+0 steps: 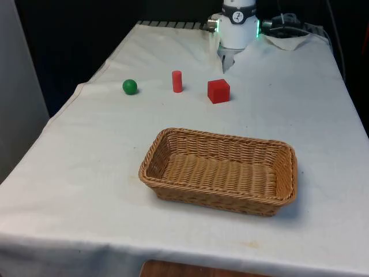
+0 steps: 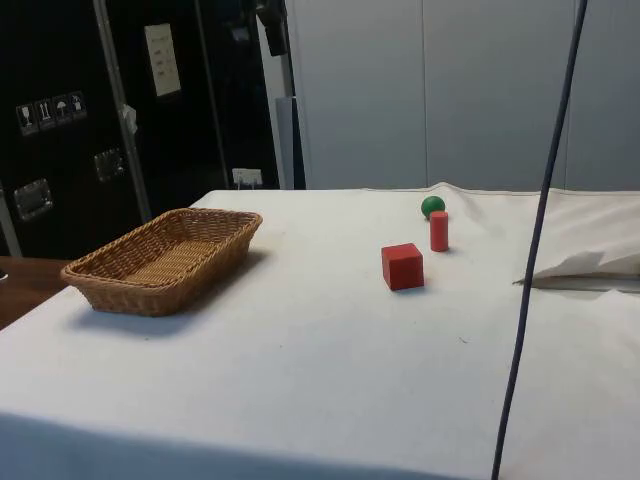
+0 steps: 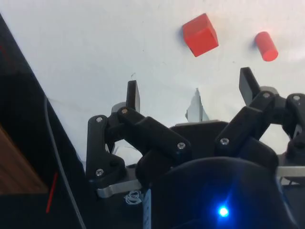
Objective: Pick up the object to the left of the cylinder and place it into the basket.
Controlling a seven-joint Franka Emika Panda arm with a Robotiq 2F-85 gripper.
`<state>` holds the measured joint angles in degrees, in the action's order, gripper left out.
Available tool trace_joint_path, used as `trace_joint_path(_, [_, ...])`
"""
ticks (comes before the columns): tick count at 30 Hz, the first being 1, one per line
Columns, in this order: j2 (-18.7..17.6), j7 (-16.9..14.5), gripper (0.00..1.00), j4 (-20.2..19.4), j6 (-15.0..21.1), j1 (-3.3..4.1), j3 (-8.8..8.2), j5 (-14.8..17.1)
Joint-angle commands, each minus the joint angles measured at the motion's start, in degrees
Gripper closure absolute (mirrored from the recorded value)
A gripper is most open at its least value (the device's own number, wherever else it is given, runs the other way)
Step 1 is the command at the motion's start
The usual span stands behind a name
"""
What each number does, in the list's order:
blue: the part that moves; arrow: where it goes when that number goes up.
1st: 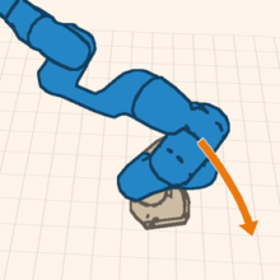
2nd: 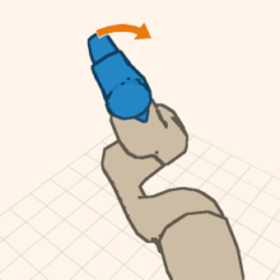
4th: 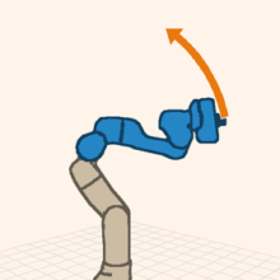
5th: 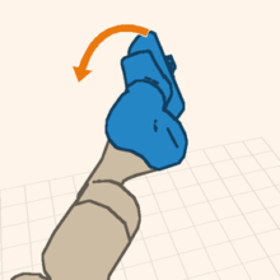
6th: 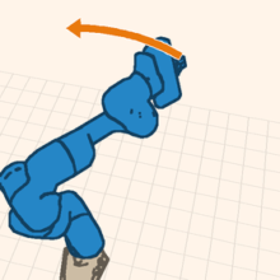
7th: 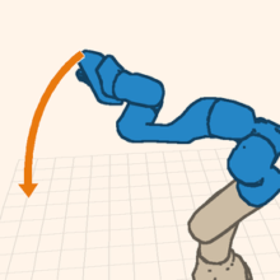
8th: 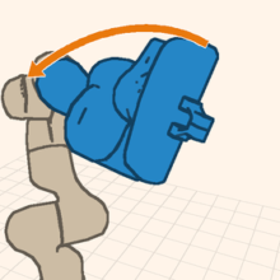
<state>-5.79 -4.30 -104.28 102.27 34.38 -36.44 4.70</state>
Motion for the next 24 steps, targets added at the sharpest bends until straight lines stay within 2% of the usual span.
trace_joint_path(1, [1.32,0.52,0.0,-1.32,0.92,0.29,0.11,-0.52])
trace_joint_path(2, [1.6,0.63,0.0,-1.72,1.09,0.29,0.17,-0.63])
trace_joint_path(3, [0.4,0.0,0.0,-0.52,0.06,0.0,0.11,0.0])
trace_joint_path(4, [1.89,0.69,0.0,-2.18,1.32,0.34,0.29,-0.74])
trace_joint_path(9, [3.44,1.26,0.0,-4.47,2.52,0.4,0.86,-1.49])
trace_joint_path(10, [4.13,1.55,0.0,-5.5,3.15,0.34,1.15,-1.89])
trace_joint_path(11, [2.75,0.63,0.0,-4.07,1.83,0.0,1.03,-0.69])
trace_joint_path(12, [4.41,1.66,0.0,-6.02,3.5,0.34,1.26,-2.01])
trace_joint_path(18, [6.59,1.72,0.0,-9.63,5.96,0.23,1.78,-2.98])
trace_joint_path(19, [5.33,0.92,0.0,-8.37,4.81,0.0,1.66,-1.83])
trace_joint_path(20, [6.88,1.78,0.0,-10.08,6.25,0.17,1.89,-3.09])
trace_joint_path(24, [8.14,1.66,0.0,-12.15,7.51,0.11,2.12,-3.61])
